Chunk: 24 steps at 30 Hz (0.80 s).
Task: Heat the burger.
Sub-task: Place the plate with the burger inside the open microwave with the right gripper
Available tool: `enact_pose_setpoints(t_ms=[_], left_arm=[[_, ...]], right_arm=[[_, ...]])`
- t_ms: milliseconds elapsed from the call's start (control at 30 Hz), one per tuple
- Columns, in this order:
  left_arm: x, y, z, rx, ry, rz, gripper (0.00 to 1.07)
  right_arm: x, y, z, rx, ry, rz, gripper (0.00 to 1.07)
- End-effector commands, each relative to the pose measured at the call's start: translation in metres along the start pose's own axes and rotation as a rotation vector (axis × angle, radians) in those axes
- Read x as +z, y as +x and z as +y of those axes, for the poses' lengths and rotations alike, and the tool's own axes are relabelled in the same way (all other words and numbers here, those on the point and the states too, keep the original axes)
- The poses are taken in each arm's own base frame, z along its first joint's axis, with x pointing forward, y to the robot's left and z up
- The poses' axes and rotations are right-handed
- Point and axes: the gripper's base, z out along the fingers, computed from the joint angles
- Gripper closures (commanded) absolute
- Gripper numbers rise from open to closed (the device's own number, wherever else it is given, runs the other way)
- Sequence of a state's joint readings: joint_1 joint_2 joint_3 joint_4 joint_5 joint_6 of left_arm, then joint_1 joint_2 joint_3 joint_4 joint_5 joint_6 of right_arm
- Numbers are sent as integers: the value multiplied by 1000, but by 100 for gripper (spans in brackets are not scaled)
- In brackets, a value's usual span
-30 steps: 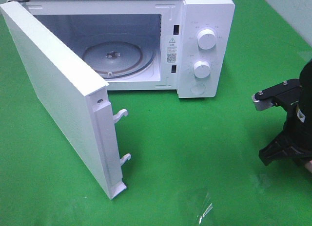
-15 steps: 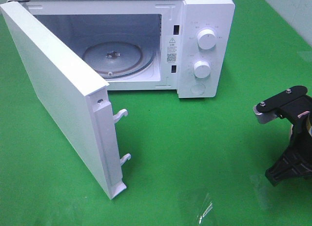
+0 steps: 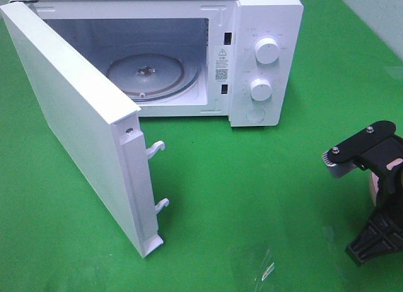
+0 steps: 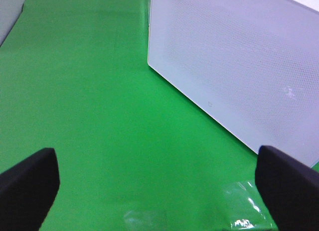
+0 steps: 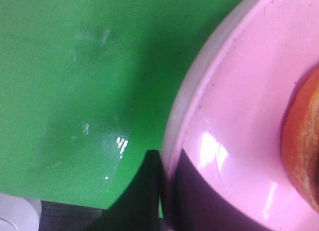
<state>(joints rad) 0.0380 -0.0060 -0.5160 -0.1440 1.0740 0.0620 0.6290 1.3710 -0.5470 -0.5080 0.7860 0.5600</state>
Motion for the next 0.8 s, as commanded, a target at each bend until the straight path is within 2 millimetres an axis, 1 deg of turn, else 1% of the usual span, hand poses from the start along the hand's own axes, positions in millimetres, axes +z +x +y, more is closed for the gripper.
enact_pose_setpoints(t_ms=[33,67,167,233,400,433,633,800], left_arm=[[-2,1,-1,-8,3,-19,6],[-2,1,-1,-8,3,-19,6],[-2,1,-1,-8,3,-19,6],[-2,1,-1,-8,3,-19,6],[-2,1,-1,-8,3,-19,6],[-2,1,-1,-8,3,-19,6],[-2,1,-1,-8,3,-19,6],[-2,1,-1,-8,3,-19,6]], right_arm=[[-5,3,-1,-41,42,-10,107],[-9,3,1,-51,39,-22,107],[-10,4,3,-61,40,-24,107],[-14,7,8,-92,46,-20,107],[-16,7,14,-123,42,-30,107],[-18,8,20,-153,36,-40,107],[-22,11,29,-205,30,-56,107],[-27,15,42,-276,23,-76,107]])
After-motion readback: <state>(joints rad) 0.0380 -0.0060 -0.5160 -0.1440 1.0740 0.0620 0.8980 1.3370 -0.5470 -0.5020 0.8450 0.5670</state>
